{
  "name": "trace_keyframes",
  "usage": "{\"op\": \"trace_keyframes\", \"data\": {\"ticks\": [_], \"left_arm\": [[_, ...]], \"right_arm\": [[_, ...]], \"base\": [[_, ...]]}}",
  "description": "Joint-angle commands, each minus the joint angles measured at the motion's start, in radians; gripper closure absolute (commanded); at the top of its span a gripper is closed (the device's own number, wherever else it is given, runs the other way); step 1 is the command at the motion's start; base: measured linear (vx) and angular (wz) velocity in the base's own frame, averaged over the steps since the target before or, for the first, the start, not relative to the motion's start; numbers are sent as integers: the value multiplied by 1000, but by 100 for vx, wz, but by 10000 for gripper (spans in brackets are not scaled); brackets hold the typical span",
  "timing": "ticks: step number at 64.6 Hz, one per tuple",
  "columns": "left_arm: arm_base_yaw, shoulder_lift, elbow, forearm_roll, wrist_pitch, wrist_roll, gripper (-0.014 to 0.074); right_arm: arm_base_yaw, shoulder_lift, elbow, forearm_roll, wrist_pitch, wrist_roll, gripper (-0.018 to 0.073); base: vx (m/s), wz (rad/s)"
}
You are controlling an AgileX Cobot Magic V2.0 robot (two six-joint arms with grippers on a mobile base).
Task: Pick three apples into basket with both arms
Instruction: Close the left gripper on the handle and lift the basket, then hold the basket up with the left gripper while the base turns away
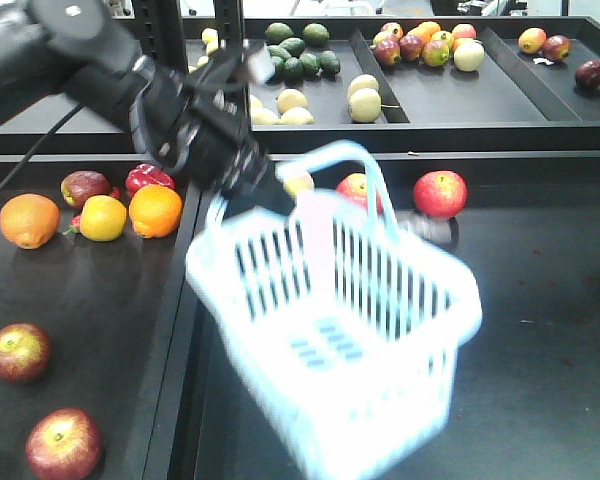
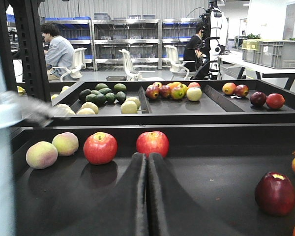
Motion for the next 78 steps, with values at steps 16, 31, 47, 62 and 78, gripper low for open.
{"op": "trace_keyframes", "data": {"ticks": [16, 31, 47, 62, 78], "left_arm": [[-25, -511, 471, -125, -496, -123, 604], [-24, -800, 788, -161, -740, -134, 604], [-24, -946, 1023, -162, -876, -191, 604], [-24, -943, 1043, -163, -874, -186, 604], [-24, -943, 1043, -162, -832, -186, 604]], "right_arm": [[0, 18, 4, -3, -71, -9, 568], [0, 18, 4, -3, -71, -9, 568], [0, 18, 4, -3, -71, -9, 568], [0, 18, 4, -3, -71, -9, 568], [0, 18, 4, -3, -71, -9, 568]], "base": [[0, 0], [0, 0], [0, 0], [0, 0], [0, 0]]}}
